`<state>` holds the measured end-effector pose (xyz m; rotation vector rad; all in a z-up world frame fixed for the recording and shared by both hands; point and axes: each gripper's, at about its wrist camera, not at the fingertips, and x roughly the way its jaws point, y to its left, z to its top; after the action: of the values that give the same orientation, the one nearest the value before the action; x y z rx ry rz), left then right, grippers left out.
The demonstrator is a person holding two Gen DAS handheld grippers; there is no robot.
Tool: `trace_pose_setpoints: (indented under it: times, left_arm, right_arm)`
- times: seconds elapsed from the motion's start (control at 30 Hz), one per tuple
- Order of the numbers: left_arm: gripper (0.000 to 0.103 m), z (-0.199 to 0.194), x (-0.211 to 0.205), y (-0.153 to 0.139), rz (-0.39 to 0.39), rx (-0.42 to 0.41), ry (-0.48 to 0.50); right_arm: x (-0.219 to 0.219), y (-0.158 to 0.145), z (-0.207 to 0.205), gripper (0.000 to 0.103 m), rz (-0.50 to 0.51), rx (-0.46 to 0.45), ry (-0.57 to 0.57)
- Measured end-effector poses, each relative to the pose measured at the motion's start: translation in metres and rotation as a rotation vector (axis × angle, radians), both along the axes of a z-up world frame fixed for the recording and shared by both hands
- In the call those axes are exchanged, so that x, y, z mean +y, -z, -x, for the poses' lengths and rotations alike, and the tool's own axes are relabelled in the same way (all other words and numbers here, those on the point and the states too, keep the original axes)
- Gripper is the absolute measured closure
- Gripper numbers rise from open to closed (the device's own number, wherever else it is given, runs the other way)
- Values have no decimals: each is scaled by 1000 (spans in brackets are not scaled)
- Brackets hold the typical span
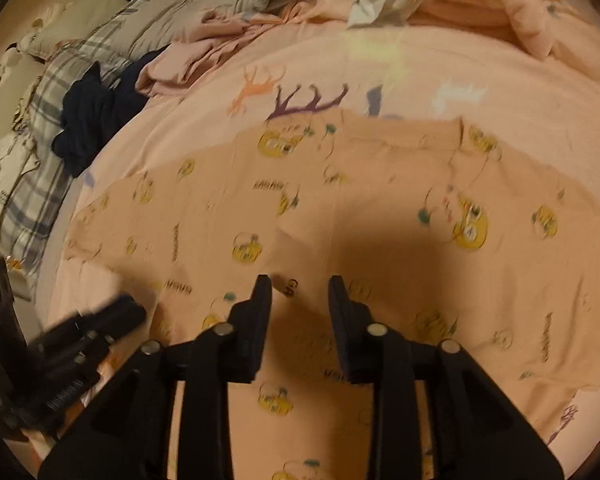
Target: Fold small clothes
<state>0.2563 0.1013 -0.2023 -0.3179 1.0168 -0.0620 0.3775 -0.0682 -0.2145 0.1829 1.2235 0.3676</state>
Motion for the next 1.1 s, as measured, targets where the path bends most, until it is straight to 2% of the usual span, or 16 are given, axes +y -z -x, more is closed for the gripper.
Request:
trace_pose_setpoints:
  times: [0.03, 0.07, 0.1, 0.17, 0.23, 0.33, 0.4, 0.47, 0.53, 0.6, 0.7, 0.77, 0.83, 0.93, 1.03, 1.1]
  left_arm:
    - [33, 1, 1, -6, 12, -21, -10]
    - [33, -1, -1, -13, 57, -47, 2]
    - [33, -3, -3, -16, 105, -57, 21]
    - [33, -13, -15, -16, 206, -41, 55]
    - [33, -27, -39, -8, 228, 0, 110]
    - [33, -51, -76, 17, 256, 101, 193]
    - [33, -65, -102, 40, 299, 200, 238]
    - [33, -76, -121, 55, 334, 234, 237]
    - [33, -82, -129, 59, 310, 219, 202]
    - [37, -88, -135, 55, 264, 192, 162]
    - [69, -97, -141, 52, 152, 160, 114]
    - [86, -99, -143, 52, 93, 129, 102]
    - [93, -102, -136, 51, 63, 107, 90]
    - [95, -100, -116, 49, 112, 72, 53]
    - [96, -98, -96, 34, 27, -12, -38]
    - [96, -99, -83, 28, 31, -25, -50]
  right_arm:
    - [-12, -6, 8, 69, -8, -17, 12]
    - [-27, -16, 13, 57, -11, -46, 43]
    - [-41, -23, 19, 36, -24, -70, 77]
    - [-80, -42, 36, 16, -92, -132, 162]
    - [-112, -51, 61, 17, -120, -180, 235]
    - [-157, -55, 91, 16, -73, -216, 352]
    - [-179, -44, 109, 15, -63, -201, 405]
    - [-195, -29, 122, 17, -88, -162, 419]
    - [-206, -16, 133, 18, -82, -138, 431]
    - [-211, -9, 139, 19, 29, -135, 427]
    - [-207, 1, 139, 19, 180, -143, 382]
    - [-207, 10, 135, 20, 189, -143, 346]
    - [-200, 18, 125, 20, 174, -126, 342]
    - [-190, 24, 112, 27, 155, -139, 332]
    - [-184, 24, 107, 51, 175, -152, 332]
    - [-185, 23, 108, 65, 140, -167, 346]
